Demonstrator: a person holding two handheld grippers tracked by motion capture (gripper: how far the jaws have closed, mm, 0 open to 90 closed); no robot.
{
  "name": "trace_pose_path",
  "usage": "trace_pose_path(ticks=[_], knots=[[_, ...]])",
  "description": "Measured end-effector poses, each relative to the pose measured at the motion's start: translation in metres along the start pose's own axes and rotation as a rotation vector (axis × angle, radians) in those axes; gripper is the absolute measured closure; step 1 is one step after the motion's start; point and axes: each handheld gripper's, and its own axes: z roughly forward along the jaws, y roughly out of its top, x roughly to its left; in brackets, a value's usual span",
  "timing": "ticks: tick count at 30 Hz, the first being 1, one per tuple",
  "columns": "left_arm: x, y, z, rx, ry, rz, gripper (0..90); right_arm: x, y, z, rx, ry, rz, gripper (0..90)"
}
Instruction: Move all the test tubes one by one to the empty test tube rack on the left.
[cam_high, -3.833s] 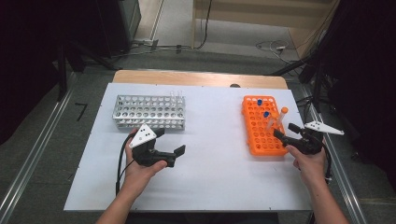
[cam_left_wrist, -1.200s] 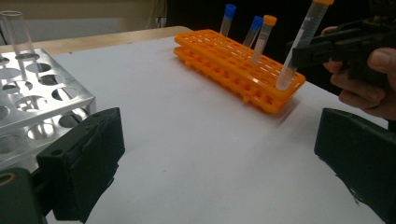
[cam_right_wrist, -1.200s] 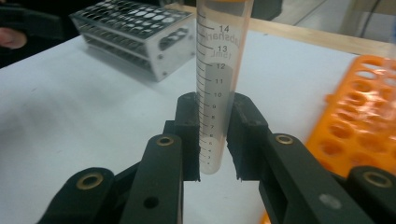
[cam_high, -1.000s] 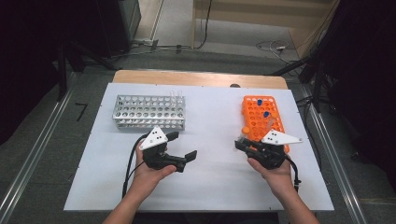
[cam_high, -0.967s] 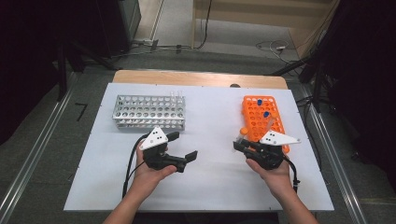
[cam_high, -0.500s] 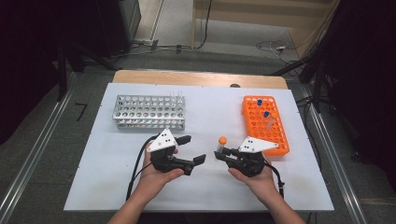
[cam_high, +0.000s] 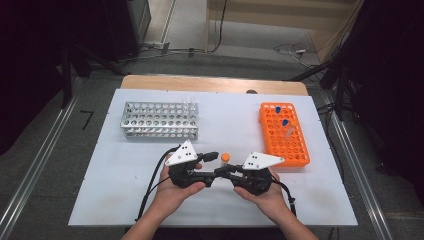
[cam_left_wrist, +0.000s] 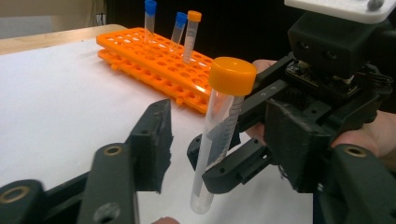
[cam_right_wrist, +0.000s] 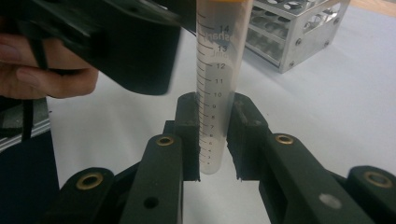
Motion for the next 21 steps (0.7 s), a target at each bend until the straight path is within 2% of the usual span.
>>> trace_pose_path(ticks=[12, 17, 21], knots=[[-0.0020, -0.0008, 0.0034, 0.015, -0.023, 0.023, 71.1, 0.0074, 0.0019, 0.0025, 0.003, 0.029, -0.013, 73.0], [-0.0021, -0.0007, 0.0014, 0.005, -0.005, 0.041, 74.3, 0.0073, 0.0019, 0.0021, -0.001, 0.036, -0.010, 72.9], [-0.0015, 0.0000, -0.0005, -0.004, -0.002, 0.039, 74.8, 0.0058, 0.0013, 0.0009, -0.017, 0.039, -0.010, 71.8]])
